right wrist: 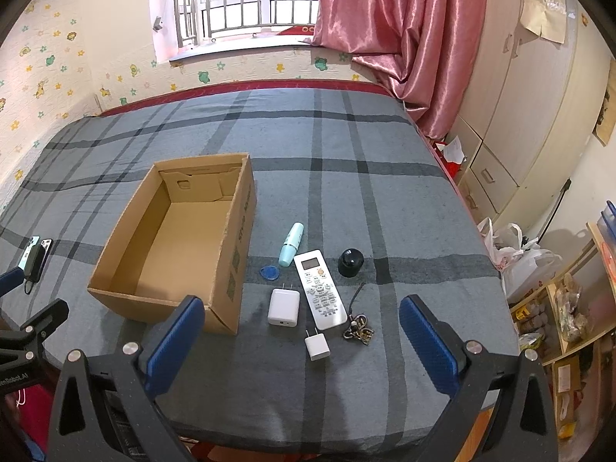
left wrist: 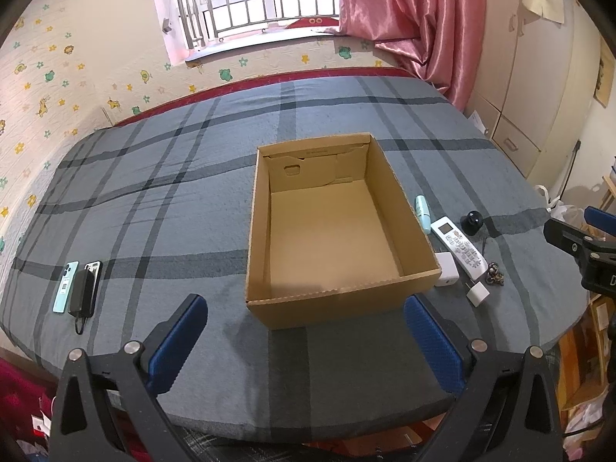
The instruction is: Organize rigid objects
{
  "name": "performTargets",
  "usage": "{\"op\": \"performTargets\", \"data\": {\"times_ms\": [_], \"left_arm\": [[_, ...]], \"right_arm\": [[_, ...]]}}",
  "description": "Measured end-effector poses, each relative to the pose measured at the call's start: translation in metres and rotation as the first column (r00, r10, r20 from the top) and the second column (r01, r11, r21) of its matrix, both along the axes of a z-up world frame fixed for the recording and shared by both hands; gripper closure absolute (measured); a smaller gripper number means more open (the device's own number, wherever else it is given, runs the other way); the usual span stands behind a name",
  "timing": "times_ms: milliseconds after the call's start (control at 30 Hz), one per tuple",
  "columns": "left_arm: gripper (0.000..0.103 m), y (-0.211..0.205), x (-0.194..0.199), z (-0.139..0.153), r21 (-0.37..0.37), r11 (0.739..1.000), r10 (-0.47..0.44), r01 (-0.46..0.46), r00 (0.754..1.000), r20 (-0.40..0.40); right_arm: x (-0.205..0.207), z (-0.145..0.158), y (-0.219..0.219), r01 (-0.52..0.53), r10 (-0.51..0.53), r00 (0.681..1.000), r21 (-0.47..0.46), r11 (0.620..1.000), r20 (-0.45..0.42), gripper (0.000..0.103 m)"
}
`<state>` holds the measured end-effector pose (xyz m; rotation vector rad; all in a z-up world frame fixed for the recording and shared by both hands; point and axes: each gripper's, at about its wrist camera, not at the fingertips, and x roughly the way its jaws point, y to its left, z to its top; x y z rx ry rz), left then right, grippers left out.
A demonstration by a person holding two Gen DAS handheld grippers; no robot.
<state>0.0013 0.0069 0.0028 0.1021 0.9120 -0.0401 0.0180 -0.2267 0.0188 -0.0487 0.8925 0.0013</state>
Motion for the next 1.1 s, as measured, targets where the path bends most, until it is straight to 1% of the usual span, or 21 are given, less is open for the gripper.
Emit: {"op": "performTargets", "data": {"times_ms": [733,1100], "left_arm": [[0.0,0.0018,-0.0011,0.0023,0.001,1.0,0.005,-0.005,1.0,0.008],[0.0,0.0026,0.0079,0.0032,-0.01,1.0,0.006,-0.006,1.0,0.009]], "right_arm": [[0.0021,-0.0002,0.0017,0.002,-0.002,1.0,-0.003,1.0,0.003,0.0],[0.0043,-0.0013,-0.0026,0.014,-0.014,1.0,0.003,1.0,0.002,0.0]]}}
